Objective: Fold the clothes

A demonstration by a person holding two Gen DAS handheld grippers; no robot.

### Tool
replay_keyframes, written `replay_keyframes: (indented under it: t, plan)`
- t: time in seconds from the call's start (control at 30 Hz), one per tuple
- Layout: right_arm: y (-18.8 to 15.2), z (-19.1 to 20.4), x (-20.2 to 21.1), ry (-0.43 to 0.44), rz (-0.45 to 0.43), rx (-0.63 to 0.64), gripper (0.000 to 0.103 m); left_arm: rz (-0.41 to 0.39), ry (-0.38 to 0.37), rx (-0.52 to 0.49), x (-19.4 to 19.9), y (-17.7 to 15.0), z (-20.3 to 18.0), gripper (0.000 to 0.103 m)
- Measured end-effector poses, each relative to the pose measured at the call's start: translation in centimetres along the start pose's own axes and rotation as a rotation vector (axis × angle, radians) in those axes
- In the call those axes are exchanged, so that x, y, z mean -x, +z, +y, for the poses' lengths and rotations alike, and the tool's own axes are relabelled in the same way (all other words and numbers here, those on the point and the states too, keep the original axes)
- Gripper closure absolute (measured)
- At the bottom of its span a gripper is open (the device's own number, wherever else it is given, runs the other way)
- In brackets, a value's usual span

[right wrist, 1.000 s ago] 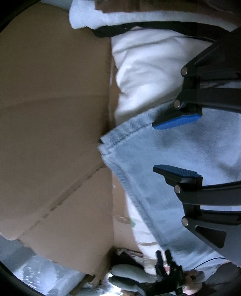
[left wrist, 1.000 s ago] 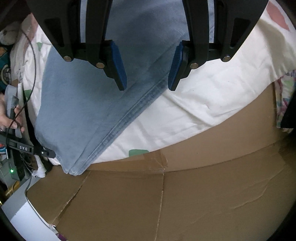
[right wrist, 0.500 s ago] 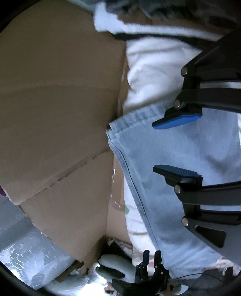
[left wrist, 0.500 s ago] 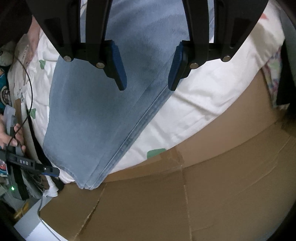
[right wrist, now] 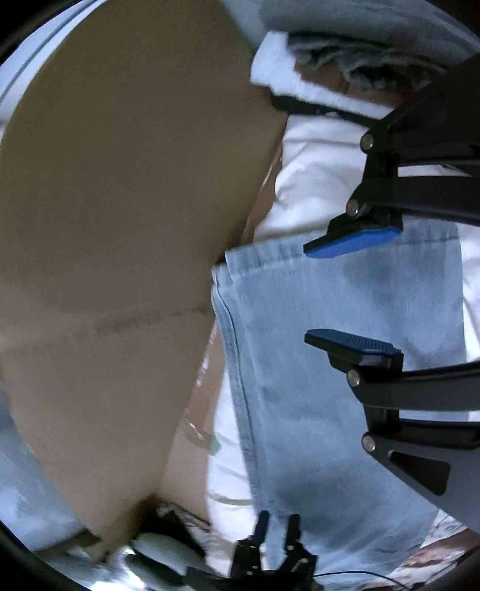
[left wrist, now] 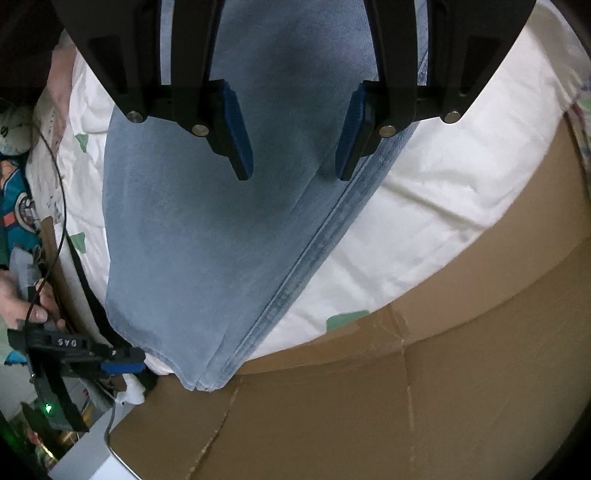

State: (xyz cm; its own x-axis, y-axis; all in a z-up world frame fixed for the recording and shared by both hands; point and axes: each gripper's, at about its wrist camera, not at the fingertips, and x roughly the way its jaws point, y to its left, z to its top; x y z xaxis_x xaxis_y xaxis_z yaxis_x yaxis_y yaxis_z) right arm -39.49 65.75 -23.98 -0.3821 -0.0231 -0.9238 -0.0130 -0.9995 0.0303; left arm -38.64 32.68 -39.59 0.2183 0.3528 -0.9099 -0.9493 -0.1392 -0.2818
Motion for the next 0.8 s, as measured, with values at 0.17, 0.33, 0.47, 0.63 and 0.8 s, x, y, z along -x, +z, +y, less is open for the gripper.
replay_keyframes:
  t: [0.17, 0.33, 0.47, 0.63, 0.8]
  plan:
    - [0.8, 2.3, -1.5, 0.051, -0.031, 0.023, 0.065, -0.012, -0.022, 0.001, 0.1, -1.1, 1.5, 0.057]
    - [2.4, 4.5, -2.6, 0.096, -0.018, 0.098, 0.065, -0.014, -0.047, 0.010, 0.2, -1.9, 2.2, 0.057]
    - [3.6, 5.4, -3.9, 0.077, -0.007, 0.133, 0.065, -0.005, -0.067, 0.032, -0.1, -2.5, 2.7, 0.068]
    - [4.3, 4.5, -5.0, 0.017, -0.026, 0.053, 0.065, -0.009, -0.075, 0.051, -0.3, -2.5, 2.8, 0.075]
    - [3.8, 2.9, -4.6, -0.054, -0.069, 0.000, 0.065, -0.017, -0.098, 0.086, -0.5, -2.3, 3.1, 0.076]
